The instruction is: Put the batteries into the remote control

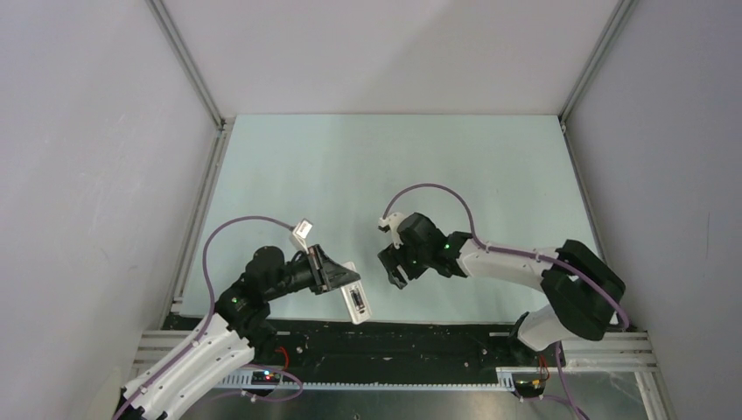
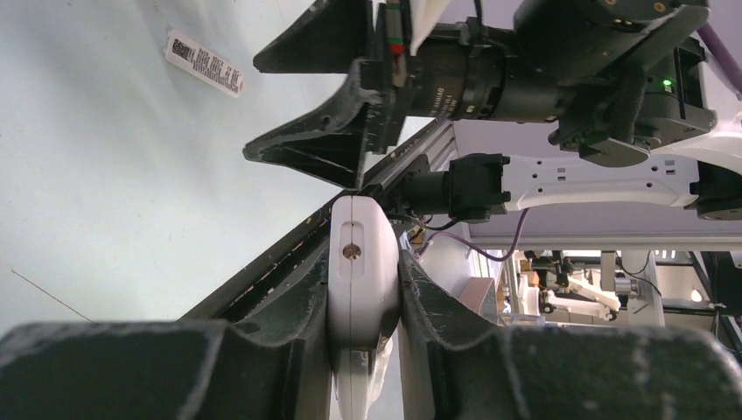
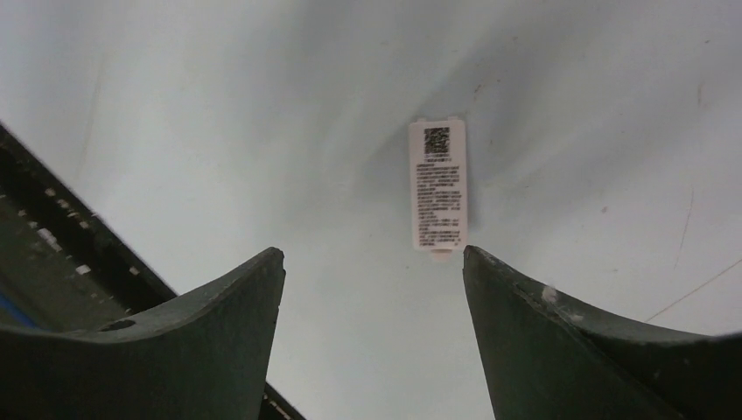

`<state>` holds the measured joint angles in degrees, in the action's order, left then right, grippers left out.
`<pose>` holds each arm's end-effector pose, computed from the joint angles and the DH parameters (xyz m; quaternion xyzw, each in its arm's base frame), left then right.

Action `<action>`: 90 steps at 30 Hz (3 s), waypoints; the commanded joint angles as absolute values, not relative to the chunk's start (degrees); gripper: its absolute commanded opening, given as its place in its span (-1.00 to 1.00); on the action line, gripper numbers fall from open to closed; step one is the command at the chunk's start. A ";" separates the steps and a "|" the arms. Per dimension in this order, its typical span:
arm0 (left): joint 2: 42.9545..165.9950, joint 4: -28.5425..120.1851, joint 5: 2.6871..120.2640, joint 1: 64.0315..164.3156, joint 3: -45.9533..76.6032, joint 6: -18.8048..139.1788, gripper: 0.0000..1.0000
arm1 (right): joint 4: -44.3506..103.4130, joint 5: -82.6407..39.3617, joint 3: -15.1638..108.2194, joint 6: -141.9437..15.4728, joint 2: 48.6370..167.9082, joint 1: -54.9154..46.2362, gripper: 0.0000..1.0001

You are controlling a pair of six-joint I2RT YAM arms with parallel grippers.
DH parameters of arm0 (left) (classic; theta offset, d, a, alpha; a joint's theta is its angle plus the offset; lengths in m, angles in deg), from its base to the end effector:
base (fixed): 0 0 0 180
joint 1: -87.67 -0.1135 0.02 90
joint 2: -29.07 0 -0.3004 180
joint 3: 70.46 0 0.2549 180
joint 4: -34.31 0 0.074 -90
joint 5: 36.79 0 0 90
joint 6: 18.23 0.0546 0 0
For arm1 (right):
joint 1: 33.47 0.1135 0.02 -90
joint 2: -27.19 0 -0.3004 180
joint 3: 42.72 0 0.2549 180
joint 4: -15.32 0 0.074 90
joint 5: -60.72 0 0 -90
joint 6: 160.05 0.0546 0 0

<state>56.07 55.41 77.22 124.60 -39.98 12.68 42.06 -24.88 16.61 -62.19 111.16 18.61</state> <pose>0.0864 -0.0928 0.2279 -0.0312 0.7983 -0.5416 0.2616 0.1812 0.2395 0.2056 -0.3667 0.8689 0.1965 0.2682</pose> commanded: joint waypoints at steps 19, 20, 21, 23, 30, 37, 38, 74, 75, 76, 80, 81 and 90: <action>56.35 54.40 77.25 124.31 -37.51 11.52 -0.87 | 48.40 -28.24 22.99 -67.20 120.45 18.02 0.28; 56.39 54.38 77.28 124.32 -37.46 11.50 -0.87 | 48.51 -28.41 23.07 -67.26 120.80 18.03 0.27; 56.44 54.40 77.25 124.32 -37.44 11.44 -0.86 | 48.79 -28.49 23.17 -67.35 120.97 17.99 0.25; 56.55 54.36 77.36 124.25 -37.31 11.47 -0.87 | 49.23 -28.89 23.38 -67.43 121.50 18.11 0.22; 56.20 54.32 77.49 124.26 -37.15 11.55 -0.86 | 50.41 -31.13 25.09 -67.25 123.89 18.65 0.15; 55.38 54.40 77.26 124.26 -37.42 11.26 -0.87 | 52.13 -31.04 26.87 -66.88 126.18 18.88 0.02; 55.36 54.37 77.28 124.29 -37.49 11.28 -0.86 | 52.42 -30.99 26.96 -66.77 126.34 18.93 0.01; 55.26 41.28 59.63 123.88 -41.17 1.04 -0.88 | 67.21 -26.94 28.28 -47.11 91.80 22.00 -0.66; 54.07 40.44 58.09 123.93 -41.54 0.59 -0.88 | 67.23 -27.42 28.75 -45.55 91.05 22.94 -0.66; 53.48 39.88 55.49 123.90 -42.32 -0.15 -0.88 | 66.99 -27.60 29.04 -44.84 89.85 23.48 -0.67; 51.90 38.07 50.16 123.87 -42.86 -0.76 -0.88 | 67.96 -28.87 33.58 -43.38 90.22 27.18 -0.68; 52.07 37.81 49.77 123.88 -42.89 -0.80 -0.88 | 69.06 -29.18 35.96 -43.58 90.74 28.30 -0.67; 55.73 35.08 52.20 123.87 -42.91 -0.44 -0.88 | 78.31 -29.06 52.86 -50.08 101.41 31.03 -0.67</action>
<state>54.28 39.00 52.79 124.23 -43.04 0.13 72.38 -27.98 46.01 -46.17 97.95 30.21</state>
